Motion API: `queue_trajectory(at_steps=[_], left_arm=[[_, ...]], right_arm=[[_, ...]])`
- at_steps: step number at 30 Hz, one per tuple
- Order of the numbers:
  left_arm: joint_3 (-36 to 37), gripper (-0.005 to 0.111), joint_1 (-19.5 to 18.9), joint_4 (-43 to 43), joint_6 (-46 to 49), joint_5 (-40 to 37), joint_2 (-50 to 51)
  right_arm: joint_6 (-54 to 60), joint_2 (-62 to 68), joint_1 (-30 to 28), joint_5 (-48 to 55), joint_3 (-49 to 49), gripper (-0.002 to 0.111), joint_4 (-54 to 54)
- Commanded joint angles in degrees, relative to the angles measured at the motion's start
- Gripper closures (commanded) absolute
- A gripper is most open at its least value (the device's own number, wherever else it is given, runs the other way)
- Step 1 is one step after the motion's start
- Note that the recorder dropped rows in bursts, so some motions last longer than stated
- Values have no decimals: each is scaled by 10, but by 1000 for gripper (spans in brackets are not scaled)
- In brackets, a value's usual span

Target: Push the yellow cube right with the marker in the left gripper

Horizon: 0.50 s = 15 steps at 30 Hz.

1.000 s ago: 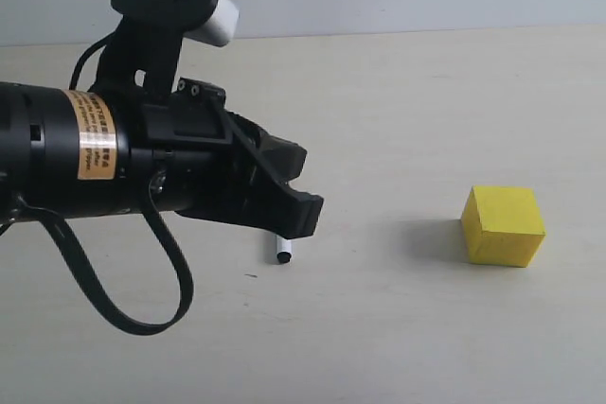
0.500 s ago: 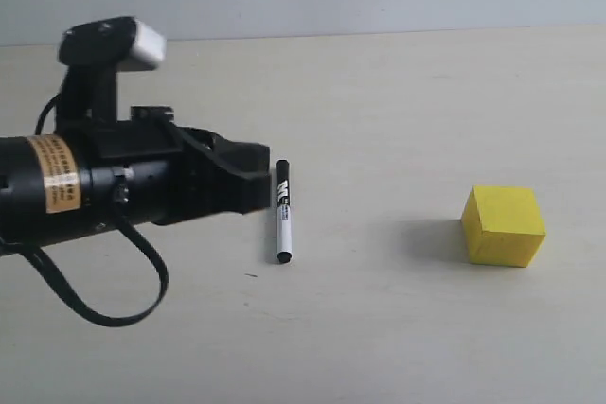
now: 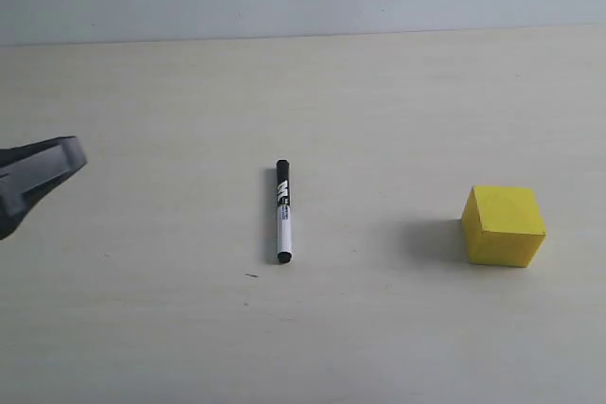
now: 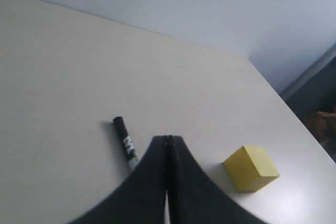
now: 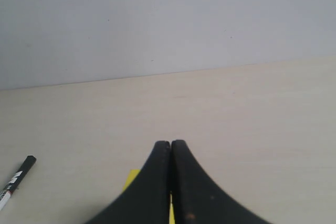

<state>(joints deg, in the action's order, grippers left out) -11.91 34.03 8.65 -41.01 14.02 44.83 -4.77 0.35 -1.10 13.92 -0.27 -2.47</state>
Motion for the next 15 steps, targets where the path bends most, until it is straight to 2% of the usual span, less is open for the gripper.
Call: queue_trajectory(at_steps=[1, 5, 8, 11, 15], left_arm=[[62, 107, -54, 11, -12, -25, -112], [115, 107, -105, 19, 16, -26, -207], [119, 107, -138, 19, 20, -37, -259], [119, 107, -148, 19, 20, -86, -284], [119, 107, -151, 26, 33, -92, -288]], right_arm=[[2, -4, -3, -2, 3, 108, 2], [2, -4, -3, -2, 3, 108, 2], [2, -4, -3, -2, 3, 108, 2], [2, -4, -3, -2, 3, 108, 2], [2, -4, -3, -2, 3, 108, 2]])
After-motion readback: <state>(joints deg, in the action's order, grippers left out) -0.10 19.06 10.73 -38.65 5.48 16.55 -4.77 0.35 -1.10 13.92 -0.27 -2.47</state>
